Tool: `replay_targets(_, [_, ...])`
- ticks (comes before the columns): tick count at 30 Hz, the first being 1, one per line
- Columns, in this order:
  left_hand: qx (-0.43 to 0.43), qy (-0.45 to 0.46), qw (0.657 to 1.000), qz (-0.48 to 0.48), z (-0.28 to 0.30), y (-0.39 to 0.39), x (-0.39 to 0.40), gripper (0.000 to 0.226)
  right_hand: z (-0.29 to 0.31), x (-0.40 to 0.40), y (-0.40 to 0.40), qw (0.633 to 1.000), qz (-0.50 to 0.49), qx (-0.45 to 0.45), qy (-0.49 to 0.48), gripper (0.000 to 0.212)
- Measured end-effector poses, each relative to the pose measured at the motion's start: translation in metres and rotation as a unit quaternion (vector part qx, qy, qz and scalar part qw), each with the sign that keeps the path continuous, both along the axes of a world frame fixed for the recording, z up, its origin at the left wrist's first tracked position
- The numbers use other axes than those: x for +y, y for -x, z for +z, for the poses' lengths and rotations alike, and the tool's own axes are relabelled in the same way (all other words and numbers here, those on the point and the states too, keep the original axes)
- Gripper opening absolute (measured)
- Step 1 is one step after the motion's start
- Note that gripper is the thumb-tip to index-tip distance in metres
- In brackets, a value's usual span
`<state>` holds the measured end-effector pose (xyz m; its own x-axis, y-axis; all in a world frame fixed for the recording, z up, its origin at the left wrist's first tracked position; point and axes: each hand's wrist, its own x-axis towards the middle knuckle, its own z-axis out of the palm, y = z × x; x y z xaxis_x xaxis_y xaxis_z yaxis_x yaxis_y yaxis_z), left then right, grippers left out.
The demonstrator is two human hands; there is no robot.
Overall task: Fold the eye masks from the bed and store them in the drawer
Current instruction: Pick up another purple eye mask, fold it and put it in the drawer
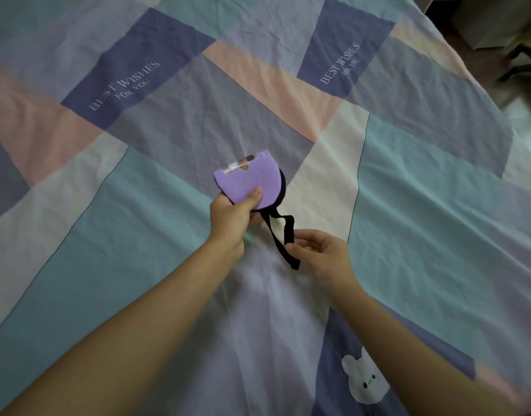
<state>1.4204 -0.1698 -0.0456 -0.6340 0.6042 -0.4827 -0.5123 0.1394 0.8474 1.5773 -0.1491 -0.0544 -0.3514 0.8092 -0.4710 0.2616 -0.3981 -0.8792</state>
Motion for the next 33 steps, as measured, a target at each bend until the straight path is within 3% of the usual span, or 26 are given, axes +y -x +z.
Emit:
replay_targets(4, [-0.016,-0.013,0.999,0.039,0.001,0.013,-0.001,0.018,-0.005,-0.002,0.000,0.998,0.036,-0.053,0.007,0.021])
replay_targets(8, [-0.007,-0.020,0.998,0.052,0.001,0.018,-0.005,0.018,-0.008,0.002,-0.006,0.991,-0.084,-0.080,0.062,0.014])
replay_targets(12, [-0.008,-0.016,0.999,0.048,-0.003,0.020,-0.010,0.018,-0.004,0.006,-0.009,0.976,-0.126,-0.011,0.179,0.012])
replay_targets(14, [-0.018,-0.010,0.999,0.044,-0.004,0.020,-0.012,0.022,-0.001,0.002,-0.008,0.989,-0.096,0.006,0.113,0.011])
replay_targets(17, [-0.020,-0.006,0.999,0.025,-0.003,0.011,-0.015,0.024,0.006,-0.007,0.001,0.996,0.007,-0.016,-0.091,0.015])
replay_targets(22, [-0.019,-0.021,1.000,-0.013,0.002,-0.005,-0.016,0.028,0.008,-0.022,0.029,0.986,0.099,0.001,-0.132,0.030])
replay_targets(26, [0.002,-0.027,1.000,0.009,0.003,0.003,-0.015,0.024,0.010,-0.025,0.027,0.997,0.073,0.034,-0.022,0.007])
replay_targets(29, [0.021,-0.013,0.999,0.037,-0.003,0.018,-0.017,0.023,0.019,-0.017,0.017,0.990,0.015,0.110,0.092,0.032])
replay_targets(31, [0.033,0.010,0.999,0.035,-0.010,0.022,-0.021,0.024,0.024,-0.005,0.014,0.957,-0.082,0.219,0.174,0.036])
replay_targets(33, [0.049,0.034,0.998,0.012,-0.016,0.018,-0.026,0.024,0.028,0.007,0.013,0.916,-0.138,0.319,0.203,0.024])
